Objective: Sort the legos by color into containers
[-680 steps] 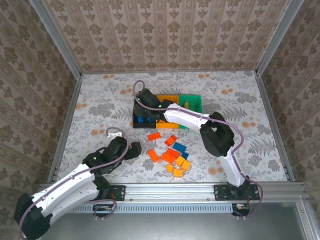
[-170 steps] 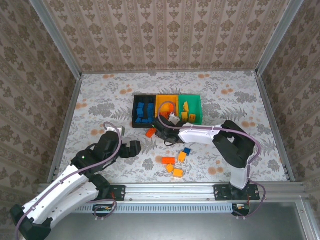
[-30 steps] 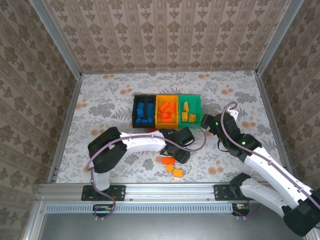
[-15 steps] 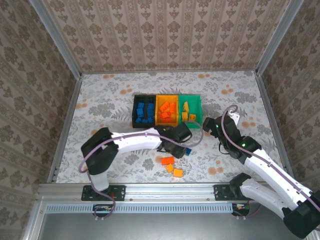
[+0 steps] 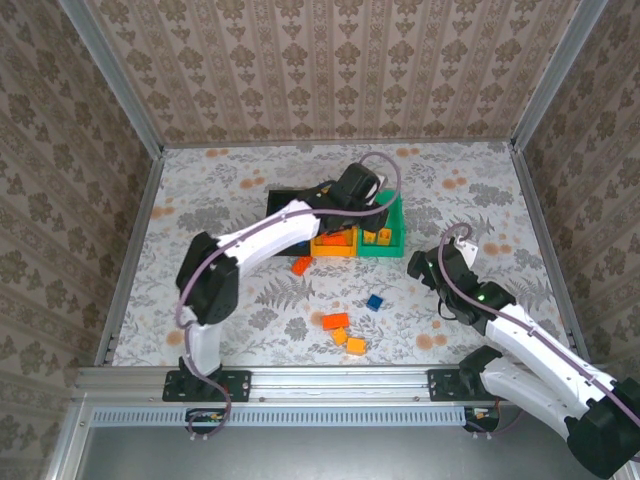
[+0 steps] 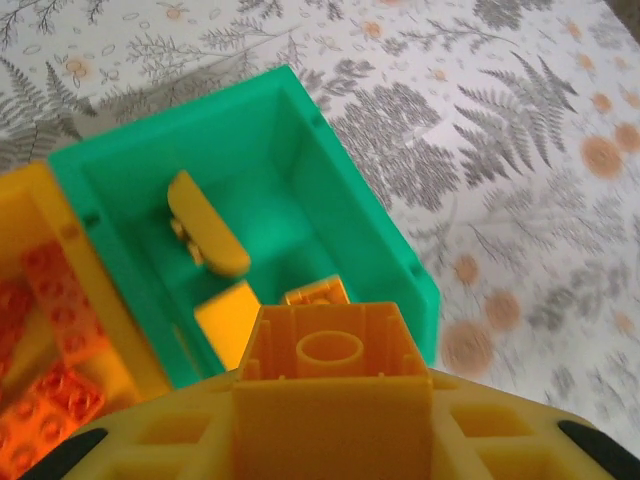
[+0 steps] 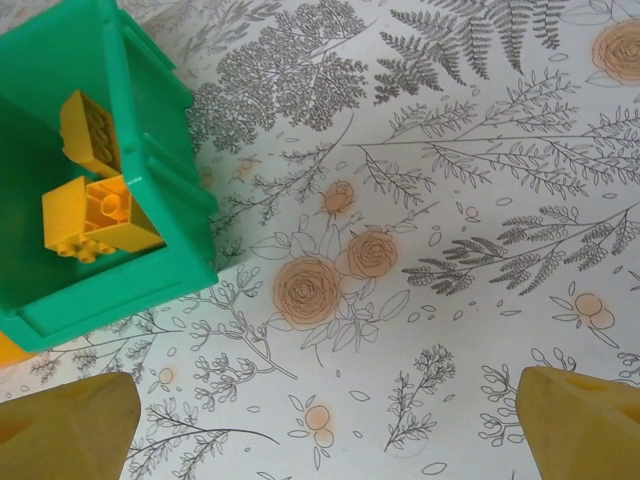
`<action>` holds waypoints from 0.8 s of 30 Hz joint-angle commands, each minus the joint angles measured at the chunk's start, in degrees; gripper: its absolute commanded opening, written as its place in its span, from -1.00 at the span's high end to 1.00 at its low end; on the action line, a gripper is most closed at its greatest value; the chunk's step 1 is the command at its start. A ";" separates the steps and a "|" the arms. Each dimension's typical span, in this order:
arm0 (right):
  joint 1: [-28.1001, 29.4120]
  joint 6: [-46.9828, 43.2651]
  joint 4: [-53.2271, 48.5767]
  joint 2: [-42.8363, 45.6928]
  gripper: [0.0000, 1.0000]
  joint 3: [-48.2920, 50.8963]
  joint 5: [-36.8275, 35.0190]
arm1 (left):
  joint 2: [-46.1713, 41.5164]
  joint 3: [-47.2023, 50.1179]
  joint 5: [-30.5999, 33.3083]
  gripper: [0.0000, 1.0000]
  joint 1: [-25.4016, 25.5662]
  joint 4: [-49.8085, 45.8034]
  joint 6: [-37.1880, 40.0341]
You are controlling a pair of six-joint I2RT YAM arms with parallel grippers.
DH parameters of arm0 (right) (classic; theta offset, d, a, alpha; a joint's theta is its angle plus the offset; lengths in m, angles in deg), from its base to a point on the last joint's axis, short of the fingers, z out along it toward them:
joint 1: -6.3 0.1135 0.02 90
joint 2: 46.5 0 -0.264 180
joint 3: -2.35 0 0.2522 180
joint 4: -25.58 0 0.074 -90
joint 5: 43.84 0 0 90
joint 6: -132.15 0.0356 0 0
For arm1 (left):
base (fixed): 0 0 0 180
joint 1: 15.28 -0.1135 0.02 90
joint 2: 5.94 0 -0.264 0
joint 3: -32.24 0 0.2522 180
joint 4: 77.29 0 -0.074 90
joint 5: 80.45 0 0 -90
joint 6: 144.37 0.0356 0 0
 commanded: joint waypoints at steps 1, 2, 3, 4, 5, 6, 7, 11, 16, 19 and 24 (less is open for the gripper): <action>-0.33 1.01 0.30 0.09 -0.95 0.81 0.50 | 6.37 -6.15 -1.01 0.21 -1.03 -2.41 1.52; -0.33 0.92 0.30 -0.05 -0.95 0.93 0.59 | 8.02 -7.98 -0.74 0.16 -1.14 -2.98 1.69; -0.36 0.86 0.22 -0.22 -0.95 1.02 0.67 | 9.24 -9.52 -0.15 0.03 -1.30 -3.73 1.69; -0.37 0.86 0.15 -0.22 -0.95 1.03 0.80 | 10.13 -10.60 0.09 -0.13 -1.37 -4.25 1.73; -0.37 0.97 0.15 -0.28 -0.95 1.12 0.82 | 10.68 -11.47 0.43 -0.26 -1.44 -4.66 1.51; -0.37 1.09 0.07 -0.22 -0.96 1.10 0.79 | 10.86 -11.99 0.49 -0.38 -1.47 -4.89 1.30; -0.37 1.14 0.05 -0.18 -0.95 1.13 0.87 | 10.50 -12.10 0.37 -0.47 -1.53 -4.82 1.14; -0.37 1.35 0.10 -0.07 -0.95 1.21 1.15 | 5.32 -7.52 -0.98 -0.68 -0.93 -1.96 -0.22; -0.37 1.25 -0.18 0.31 -0.96 1.30 0.97 | -3.47 3.68 -1.15 -0.84 2.06 0.04 0.38; -0.41 1.16 -0.47 0.86 -0.96 1.55 0.53 | -7.50 11.36 -0.19 -0.87 4.55 -0.40 0.14; -0.37 1.62 -0.20 1.78 -0.96 2.43 0.36 | -10.77 21.75 -1.13 -0.87 8.32 1.39 -1.98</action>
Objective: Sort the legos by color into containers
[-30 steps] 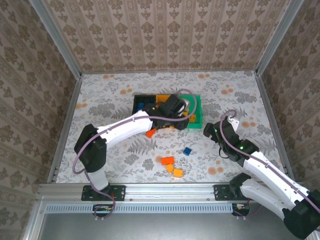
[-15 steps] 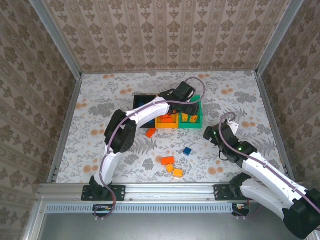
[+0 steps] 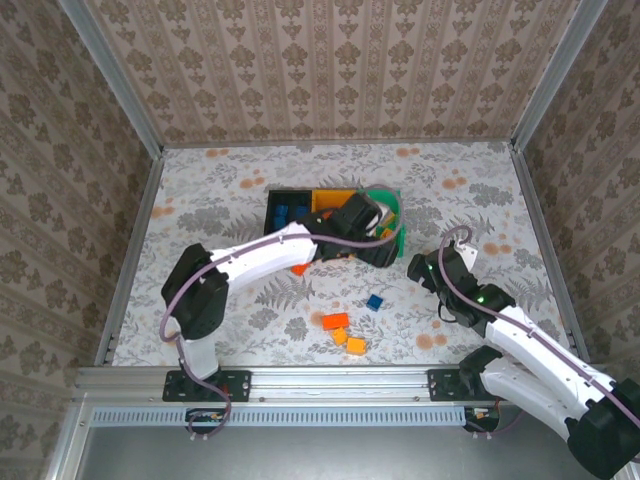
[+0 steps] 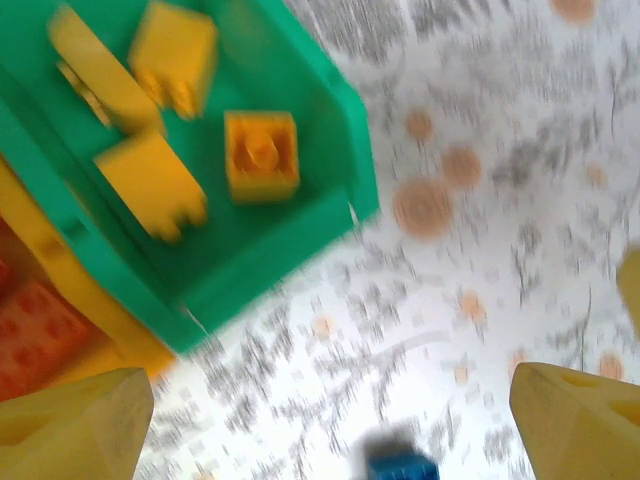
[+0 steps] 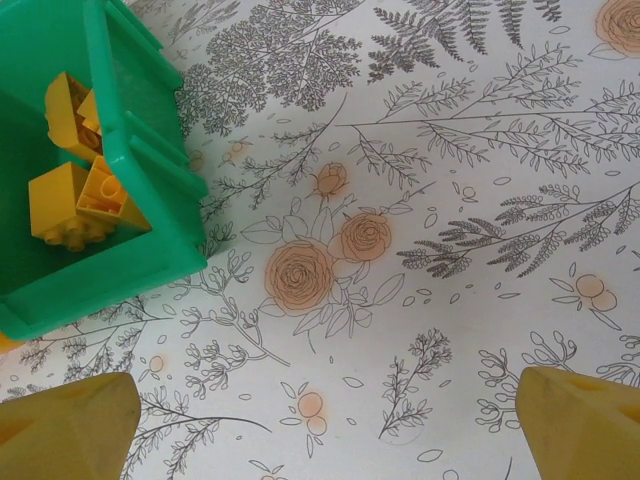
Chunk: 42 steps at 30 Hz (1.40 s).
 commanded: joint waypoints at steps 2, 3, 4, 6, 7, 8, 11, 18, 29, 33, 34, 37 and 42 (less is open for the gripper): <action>-0.42 1.14 -0.26 0.98 -0.96 1.06 -0.46 | 0.99 4.76 -1.18 -0.84 2.82 0.17 -2.22; -0.46 1.22 -0.33 1.11 -0.96 0.98 -0.52 | 1.87 4.90 -1.09 -0.82 3.52 -0.09 -2.42; -0.46 1.23 -0.51 1.19 -0.95 0.99 -0.52 | 2.63 4.94 -1.04 -0.79 3.97 -0.19 -2.43; -0.45 1.15 -1.02 1.53 -0.95 0.82 -0.55 | 4.54 5.12 -1.47 -0.75 4.75 0.17 -2.85; -0.46 1.05 -1.23 1.82 -0.95 0.74 -0.61 | 5.24 5.14 -1.80 -0.72 4.86 0.24 -2.83; -0.45 0.90 -1.49 2.22 -0.95 0.62 -0.81 | 6.12 4.91 -1.90 -0.70 5.09 0.11 -2.87; -0.46 0.79 -2.34 3.31 -0.96 0.47 -1.42 | 8.24 3.43 -1.65 -0.62 5.57 -1.14 -1.94; -0.63 0.69 -3.17 4.72 -0.96 0.12 -2.32 | 10.24 1.11 -0.43 -0.51 7.51 -5.99 -0.14; -0.89 0.76 -2.84 4.58 -0.96 0.47 -1.92 | 6.47 4.72 0.98 -0.49 8.36 -6.42 -1.59; -0.90 0.96 -2.84 4.65 -0.96 0.56 -1.66 | 3.33 6.31 1.95 -0.54 8.84 -6.27 -2.20; -0.89 0.99 -2.84 4.65 -0.96 0.59 -1.60 | 2.89 6.68 2.12 -0.55 8.97 -6.34 -2.34; -0.85 0.94 -2.92 4.71 -0.96 0.56 -1.58 | 1.94 7.79 2.46 -0.59 9.58 -7.41 -2.64; -0.97 1.04 -2.92 4.80 -0.96 0.64 -1.58 | 1.33 10.20 2.75 -0.62 10.33 -8.63 -3.71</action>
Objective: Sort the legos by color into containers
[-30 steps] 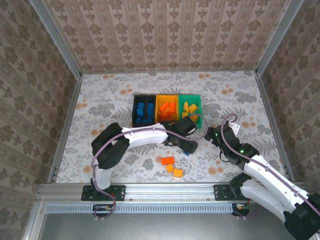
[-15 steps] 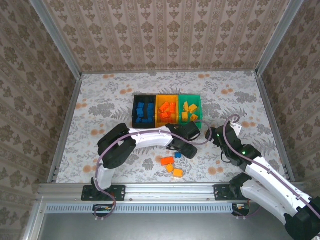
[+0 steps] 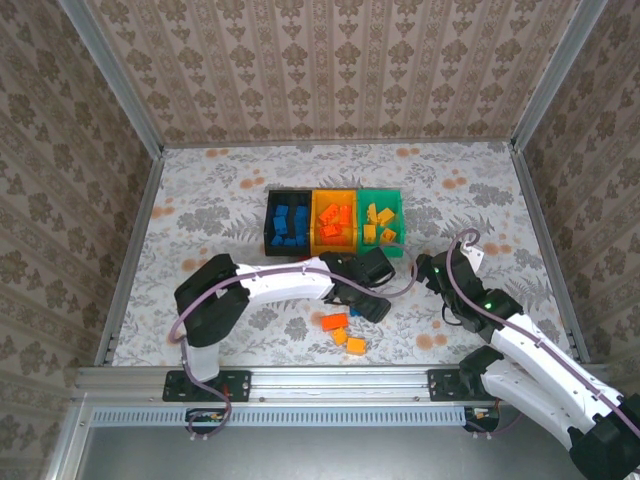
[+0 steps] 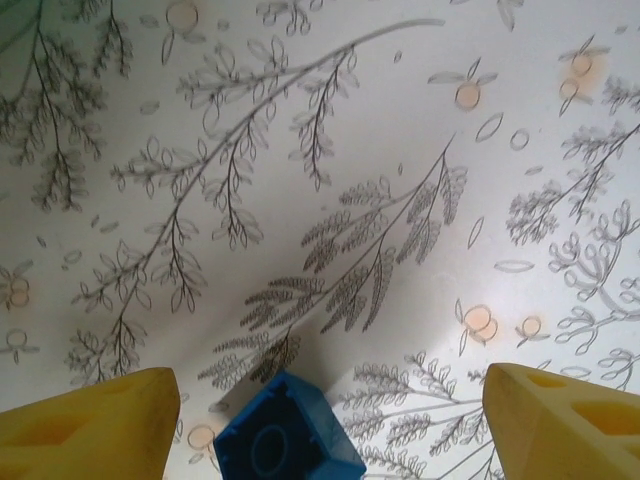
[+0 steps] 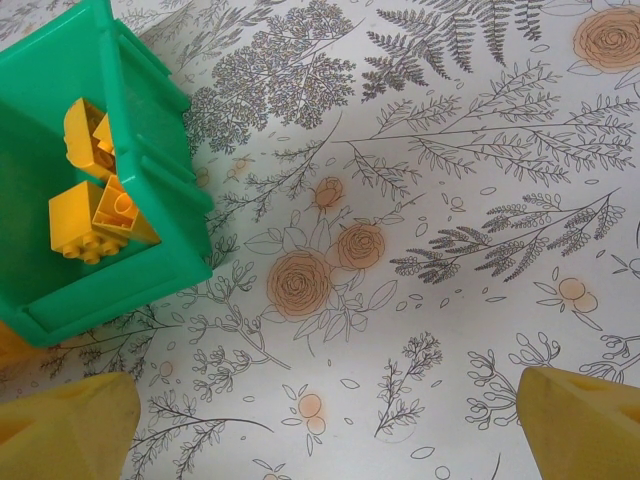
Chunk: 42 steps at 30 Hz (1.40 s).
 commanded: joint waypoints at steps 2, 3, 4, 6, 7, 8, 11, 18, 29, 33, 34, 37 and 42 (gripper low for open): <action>-0.50 0.91 -1.12 0.83 -0.96 0.56 -1.19 | -1.20 2.54 1.29 -0.61 0.89 -3.08 -2.02; -0.46 0.88 -1.11 0.79 -0.96 0.60 -1.18 | -1.23 2.86 1.77 -0.61 1.06 -3.20 -2.07; -0.44 0.97 -1.19 0.76 -0.96 0.58 -1.18 | -1.24 3.11 2.51 -0.61 1.20 -3.30 -2.05; -0.46 0.97 -1.24 0.85 -0.96 0.58 -1.25 | -0.92 3.82 3.71 -0.62 1.38 -3.23 -2.09; -0.46 0.96 -1.28 0.94 -0.96 0.58 -1.25 | -0.54 3.97 4.03 -0.61 1.42 -3.14 -1.97; -0.46 0.96 -1.22 0.97 -0.96 0.65 -1.32 | 0.06 3.98 4.23 -0.58 1.38 -3.05 -1.89; -0.46 1.04 -1.35 1.10 -0.96 0.54 -1.30 | 1.55 3.60 4.67 -0.49 1.38 -2.96 -1.55; -0.61 1.05 -1.44 1.33 -0.96 0.54 -1.28 | 1.17 3.97 4.19 -0.27 1.38 -0.55 0.32; -0.81 1.23 -1.37 1.28 -0.96 0.69 -0.98 | -1.16 5.00 4.62 0.21 1.39 0.11 0.43; -0.86 1.31 -1.20 1.28 -0.96 0.58 -0.70 | -3.57 5.46 5.48 0.29 1.22 -0.30 0.01; -0.90 1.28 -1.12 1.28 -0.96 0.52 -0.56 | -4.33 5.47 5.94 0.30 1.08 -0.48 -0.15; -0.90 1.30 -0.68 1.25 -0.96 0.66 -0.23 | -8.40 6.45 8.52 0.34 0.06 -1.12 -0.68; -0.90 1.23 -0.10 1.01 -0.96 1.05 0.03 | -17.62 10.28 13.75 0.34 -5.77 -0.95 -2.93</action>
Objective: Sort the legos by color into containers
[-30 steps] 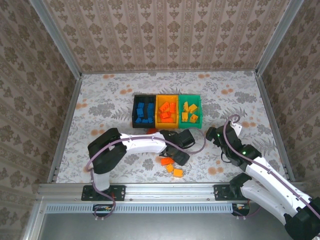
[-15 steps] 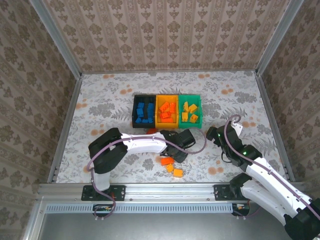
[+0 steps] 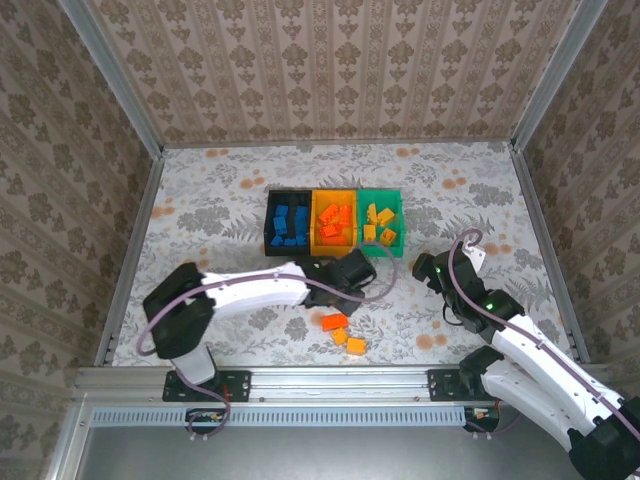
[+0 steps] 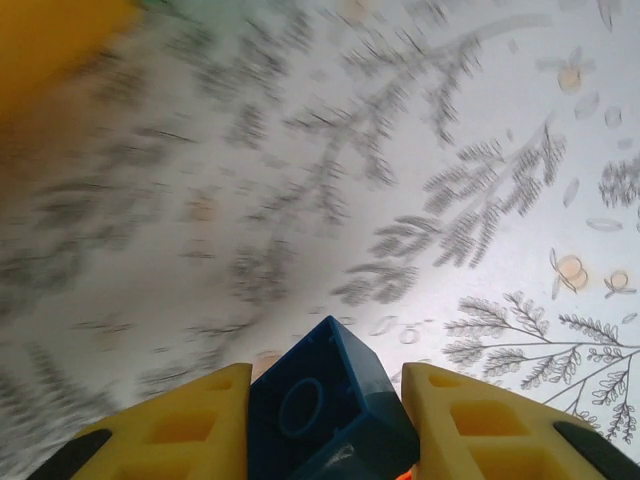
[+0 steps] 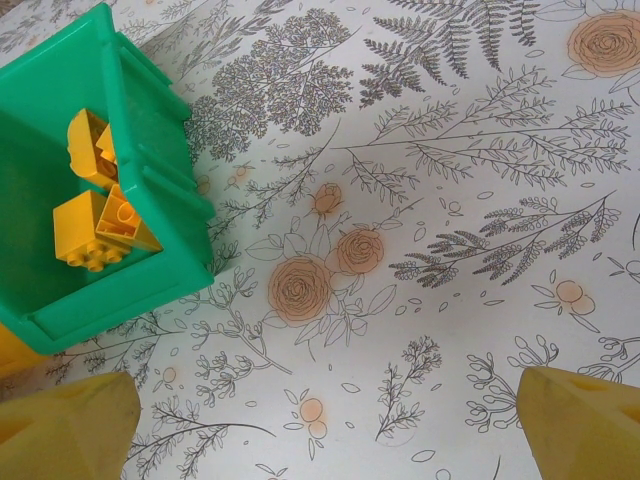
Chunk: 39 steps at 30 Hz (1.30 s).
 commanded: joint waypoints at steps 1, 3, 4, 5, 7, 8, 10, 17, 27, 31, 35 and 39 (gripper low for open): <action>-0.31 0.99 -0.01 0.33 -0.96 1.07 0.05 | -6.72 2.04 5.72 0.33 -5.21 -1.50 -2.78; -0.39 0.90 0.03 0.32 -0.96 1.15 0.19 | -10.33 3.00 7.07 0.33 -9.91 -1.30 -2.94; -0.44 0.86 0.12 0.33 -0.96 1.28 0.26 | -11.71 3.30 7.52 0.33 -11.80 -0.78 -2.90; -0.44 0.84 0.21 0.36 -0.96 1.37 0.19 | -12.97 3.75 7.58 0.31 -14.30 0.32 -2.66; -0.53 0.86 0.30 0.30 -0.96 1.37 0.34 | -13.84 3.47 6.53 0.27 -19.16 2.35 -2.38; -0.53 0.88 0.38 0.32 -0.96 1.37 0.28 | -13.44 2.81 5.55 0.27 -21.64 3.24 -2.22; -0.48 0.81 0.38 0.29 -0.96 1.28 0.42 | -11.47 0.95 4.47 0.27 -25.18 4.18 -1.78; -0.61 0.36 -0.23 0.35 -0.96 1.19 0.65 | 0.56 -6.79 2.03 0.28 -33.23 5.56 -1.33; -0.62 -2.40 1.34 -1.10 -0.97 1.02 3.80 | 4.19 -12.41 -1.19 -0.45 -34.19 5.97 -2.21; -0.53 -7.22 5.90 -3.17 -0.93 1.00 12.01 | -2.51 -9.58 -2.54 -0.76 -32.80 7.98 -2.84; 3.57 -11.35 7.96 -8.99 -0.93 -1.22 19.46 | -11.91 -4.03 -3.89 -0.97 -30.61 9.80 -3.48; 15.40 -15.44 5.51 -15.86 -0.93 -4.49 18.48 | -21.99 3.23 -4.59 -0.99 -28.85 10.59 -4.90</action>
